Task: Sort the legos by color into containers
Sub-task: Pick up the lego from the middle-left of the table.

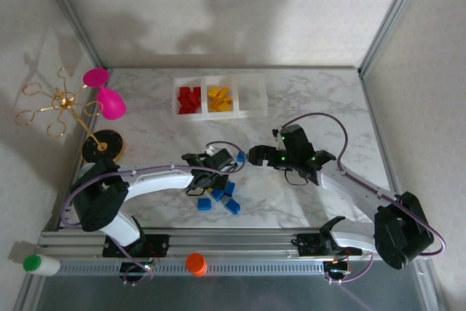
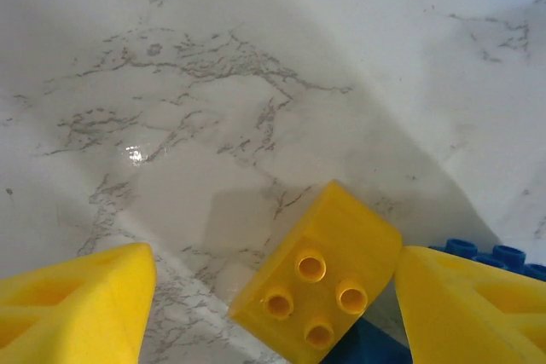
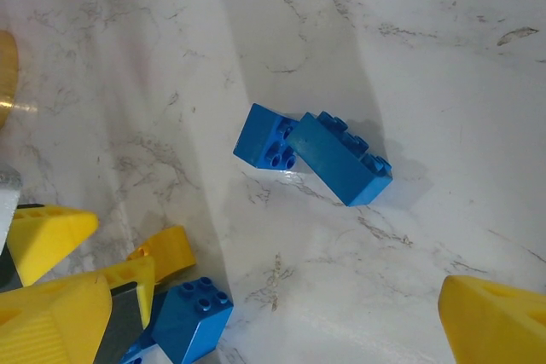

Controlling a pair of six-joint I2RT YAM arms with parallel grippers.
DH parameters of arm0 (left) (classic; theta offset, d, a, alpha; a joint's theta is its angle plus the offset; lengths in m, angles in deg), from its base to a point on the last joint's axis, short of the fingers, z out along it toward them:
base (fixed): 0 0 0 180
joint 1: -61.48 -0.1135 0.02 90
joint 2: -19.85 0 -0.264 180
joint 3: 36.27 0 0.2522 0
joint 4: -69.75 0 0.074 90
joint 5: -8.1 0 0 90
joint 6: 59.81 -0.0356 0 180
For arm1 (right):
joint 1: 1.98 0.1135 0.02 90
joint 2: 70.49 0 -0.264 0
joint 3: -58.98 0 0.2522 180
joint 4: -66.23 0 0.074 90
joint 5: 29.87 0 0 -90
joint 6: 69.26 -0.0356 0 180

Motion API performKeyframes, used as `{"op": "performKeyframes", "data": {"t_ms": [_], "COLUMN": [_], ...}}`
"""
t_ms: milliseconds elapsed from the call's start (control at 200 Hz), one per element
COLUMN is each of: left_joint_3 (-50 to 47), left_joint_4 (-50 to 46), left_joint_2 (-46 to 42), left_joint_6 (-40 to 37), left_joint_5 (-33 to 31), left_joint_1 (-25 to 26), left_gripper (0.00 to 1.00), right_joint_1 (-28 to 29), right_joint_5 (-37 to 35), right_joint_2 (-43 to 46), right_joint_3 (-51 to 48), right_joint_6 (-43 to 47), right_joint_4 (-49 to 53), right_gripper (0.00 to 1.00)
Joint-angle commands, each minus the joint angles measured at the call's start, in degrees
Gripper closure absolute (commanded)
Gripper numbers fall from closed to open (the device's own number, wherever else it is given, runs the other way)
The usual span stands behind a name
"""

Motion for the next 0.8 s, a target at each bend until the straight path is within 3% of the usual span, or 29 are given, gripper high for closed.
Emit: {"op": "performKeyframes", "data": {"t_ms": [0,230,360,796], "left_joint_3": [0.64,0.15,0.96,-4.05], "left_joint_4": [-2.43,-2.28,-2.72,-4.96], "left_joint_2": [1.18,3.91,5.86,-1.06], "left_joint_6": [-3.15,-4.74,-4.57,-3.79], "left_joint_5": [1.57,3.14,0.79,-2.51], "left_joint_1": [0.18,1.15,0.83,-7.46], "left_gripper": [0.27,0.29,0.28,0.34], "right_joint_1": [0.15,0.17,0.15,0.19], "right_joint_5": [-0.69,-0.80,-0.73,-0.72], "right_joint_2": [-0.53,-0.53,-0.75,-0.42], "right_joint_3": [1.46,1.16,1.19,1.54], "right_joint_6": [0.05,0.12,-0.05,-0.29], "right_joint_4": [-0.07,-0.15,-0.25,-0.55], "right_gripper": [0.01,0.01,0.01,0.01]}}
